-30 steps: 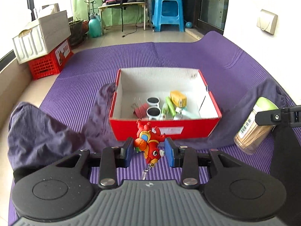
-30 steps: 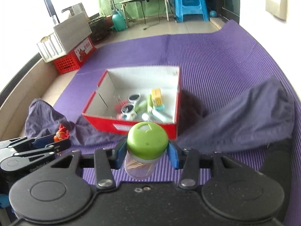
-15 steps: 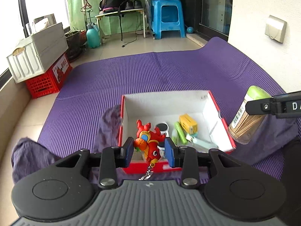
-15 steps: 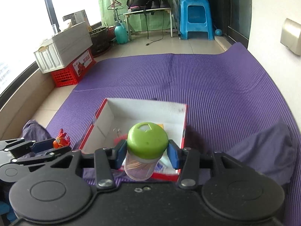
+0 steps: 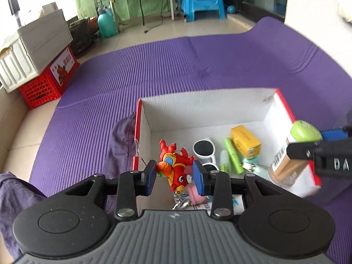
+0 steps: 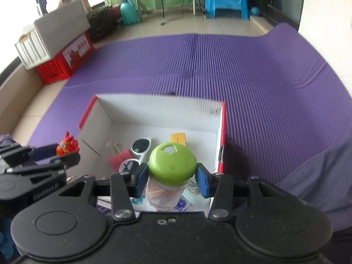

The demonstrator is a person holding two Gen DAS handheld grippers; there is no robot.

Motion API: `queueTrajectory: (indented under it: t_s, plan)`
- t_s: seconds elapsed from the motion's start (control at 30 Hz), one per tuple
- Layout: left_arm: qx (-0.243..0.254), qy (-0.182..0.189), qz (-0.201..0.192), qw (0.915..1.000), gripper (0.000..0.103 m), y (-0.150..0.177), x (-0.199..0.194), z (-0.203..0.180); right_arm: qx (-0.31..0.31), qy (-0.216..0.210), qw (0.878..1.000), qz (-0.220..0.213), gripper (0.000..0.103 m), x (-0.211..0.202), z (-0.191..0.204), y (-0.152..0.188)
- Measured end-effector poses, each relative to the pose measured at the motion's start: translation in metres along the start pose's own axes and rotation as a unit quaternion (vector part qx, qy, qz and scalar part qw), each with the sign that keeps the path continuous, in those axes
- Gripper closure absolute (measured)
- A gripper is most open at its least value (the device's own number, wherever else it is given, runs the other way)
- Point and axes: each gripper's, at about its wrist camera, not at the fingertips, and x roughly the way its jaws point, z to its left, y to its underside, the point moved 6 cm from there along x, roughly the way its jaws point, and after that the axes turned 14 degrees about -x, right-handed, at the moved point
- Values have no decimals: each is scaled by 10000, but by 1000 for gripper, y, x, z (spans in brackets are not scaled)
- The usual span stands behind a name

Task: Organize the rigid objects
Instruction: 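Lower both tools into the box and open them to release the items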

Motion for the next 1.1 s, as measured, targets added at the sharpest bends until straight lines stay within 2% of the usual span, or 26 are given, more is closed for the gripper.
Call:
queueTrajectory:
  t_s: [0.33,0.7,0.83,0.97,1.07,1.1]
  plan:
    - [-19,-152,404,9991,68,7,60,0,-175,-64,9991,380,58,52,6,8]
    - [-33,-199,764,9969,68,22,95,-2,-179,-92,9989,435,58,75,9,-8]
    - [-72,-265,1094,9936,68,32,108,-2,-113,-31,9987,492,57,80,10,-12]
    - [-183,-278,1135,9930,68,33,114,2,-94,-34,9986,517,56,80,9,-13]
    - [-212,-268,1169,9926,68,33,113,3,-113,-75,9987,489,47,77,8,-12]
    - [-248,-249,1188,9923,67,32,112,3,-127,-41,9989,455,40,75,7,-12]
